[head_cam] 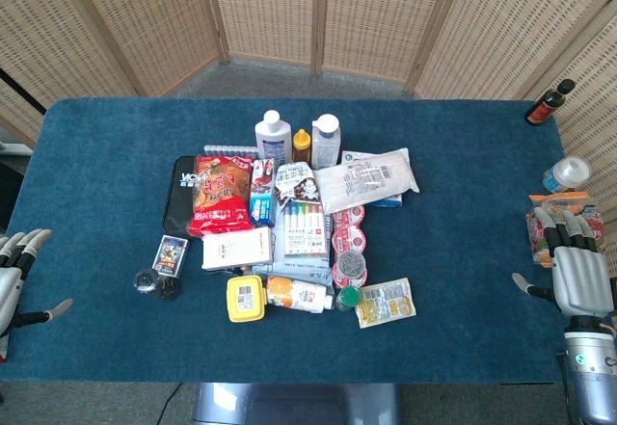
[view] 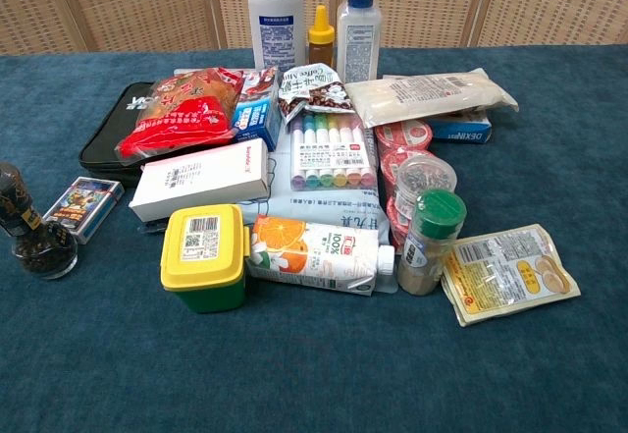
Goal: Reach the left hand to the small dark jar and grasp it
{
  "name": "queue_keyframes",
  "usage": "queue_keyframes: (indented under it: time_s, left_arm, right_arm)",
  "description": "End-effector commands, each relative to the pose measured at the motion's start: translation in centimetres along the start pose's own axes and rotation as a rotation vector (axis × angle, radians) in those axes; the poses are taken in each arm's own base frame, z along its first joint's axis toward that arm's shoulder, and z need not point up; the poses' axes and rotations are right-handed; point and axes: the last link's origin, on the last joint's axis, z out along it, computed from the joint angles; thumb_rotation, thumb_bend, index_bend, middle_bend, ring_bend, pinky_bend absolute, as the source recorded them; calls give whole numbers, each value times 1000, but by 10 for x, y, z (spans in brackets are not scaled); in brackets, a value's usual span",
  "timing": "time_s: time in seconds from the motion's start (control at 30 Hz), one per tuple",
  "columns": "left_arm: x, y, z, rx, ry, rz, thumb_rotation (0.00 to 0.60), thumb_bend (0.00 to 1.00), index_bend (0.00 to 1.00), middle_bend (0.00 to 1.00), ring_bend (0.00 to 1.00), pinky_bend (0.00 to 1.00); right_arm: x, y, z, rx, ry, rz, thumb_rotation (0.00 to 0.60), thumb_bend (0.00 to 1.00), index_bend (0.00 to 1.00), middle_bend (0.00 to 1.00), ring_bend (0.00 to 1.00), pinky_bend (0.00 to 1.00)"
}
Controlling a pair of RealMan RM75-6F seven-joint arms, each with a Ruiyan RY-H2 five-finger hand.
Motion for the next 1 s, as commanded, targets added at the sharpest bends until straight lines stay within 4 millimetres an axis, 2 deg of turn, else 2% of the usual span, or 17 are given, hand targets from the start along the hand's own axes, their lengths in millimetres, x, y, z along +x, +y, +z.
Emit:
queue_keyframes:
  time_s: [0.03,0.4,0.7,1.0]
  left_arm:
    - [-1,1,1,-1,-4,0,496,0,0,0,0,0]
    - [-13,2,8,-54,-61,-55,494,0,0,0,0,0]
    - [-44,-2,12,-100,-193,-147,495,0,0,0,0,0]
    - [-79,0,21,-158,-246,-288,495,0,0,0,0,0]
  right_arm:
    - [0,0,0,0,-1,2,600,165,0,139,0,0]
    - [1,1,-4,1,7,17,600,167,0,139,0,0]
    - [6,-2,-7,2,12,7,600,167,0,138,0,0]
    - [8,-7,-7,7,3,6,600,167,0,139,0,0]
